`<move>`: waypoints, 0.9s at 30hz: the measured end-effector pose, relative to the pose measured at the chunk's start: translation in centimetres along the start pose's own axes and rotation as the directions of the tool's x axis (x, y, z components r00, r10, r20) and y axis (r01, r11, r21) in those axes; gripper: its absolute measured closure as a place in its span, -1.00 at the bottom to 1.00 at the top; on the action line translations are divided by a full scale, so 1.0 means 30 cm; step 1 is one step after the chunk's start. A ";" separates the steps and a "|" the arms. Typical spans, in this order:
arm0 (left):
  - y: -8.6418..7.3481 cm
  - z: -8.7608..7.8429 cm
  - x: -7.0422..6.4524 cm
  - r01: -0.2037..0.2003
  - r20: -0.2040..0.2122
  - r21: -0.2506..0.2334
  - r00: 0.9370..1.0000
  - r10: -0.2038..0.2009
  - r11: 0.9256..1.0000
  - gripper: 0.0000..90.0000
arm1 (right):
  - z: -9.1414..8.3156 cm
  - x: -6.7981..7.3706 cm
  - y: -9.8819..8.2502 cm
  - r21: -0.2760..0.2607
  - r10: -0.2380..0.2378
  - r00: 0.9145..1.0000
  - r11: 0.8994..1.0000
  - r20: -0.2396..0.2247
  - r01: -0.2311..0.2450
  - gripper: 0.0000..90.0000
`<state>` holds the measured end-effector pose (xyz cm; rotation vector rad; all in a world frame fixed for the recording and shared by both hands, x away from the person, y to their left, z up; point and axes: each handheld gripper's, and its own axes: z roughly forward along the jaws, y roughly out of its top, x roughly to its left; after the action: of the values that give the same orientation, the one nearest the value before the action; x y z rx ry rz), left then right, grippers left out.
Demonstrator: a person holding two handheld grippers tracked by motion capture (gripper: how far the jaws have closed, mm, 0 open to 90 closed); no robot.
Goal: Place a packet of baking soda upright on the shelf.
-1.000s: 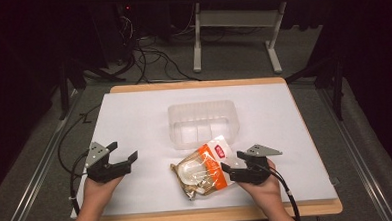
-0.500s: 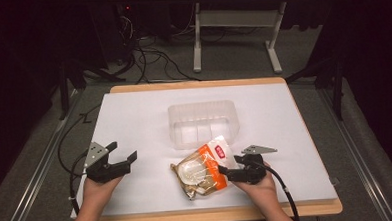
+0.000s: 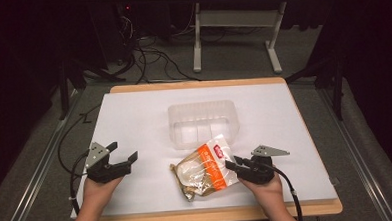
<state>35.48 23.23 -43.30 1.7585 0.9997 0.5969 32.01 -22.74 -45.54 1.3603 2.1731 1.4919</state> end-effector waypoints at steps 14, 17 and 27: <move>0.000 -0.002 0.000 0.000 -0.002 -0.002 1.000 0.000 1.000 -0.61 | -0.038 0.032 0.025 -0.030 -0.042 0.997 0.999 -0.059 0.041 1.00; -0.001 0.000 0.000 0.000 -0.001 0.001 1.000 0.000 1.000 -0.62 | -0.049 0.049 0.036 -0.049 -0.075 0.995 0.996 -0.059 0.072 1.00; 0.000 -0.003 0.001 0.001 -0.001 -0.004 1.000 -0.001 1.000 -0.62 | -0.101 0.130 0.073 -0.142 -0.163 0.982 0.979 -0.096 0.148 1.00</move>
<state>35.43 23.29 -43.27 1.7548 0.9993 0.5986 29.29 -21.60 -41.01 1.0645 2.1405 1.6514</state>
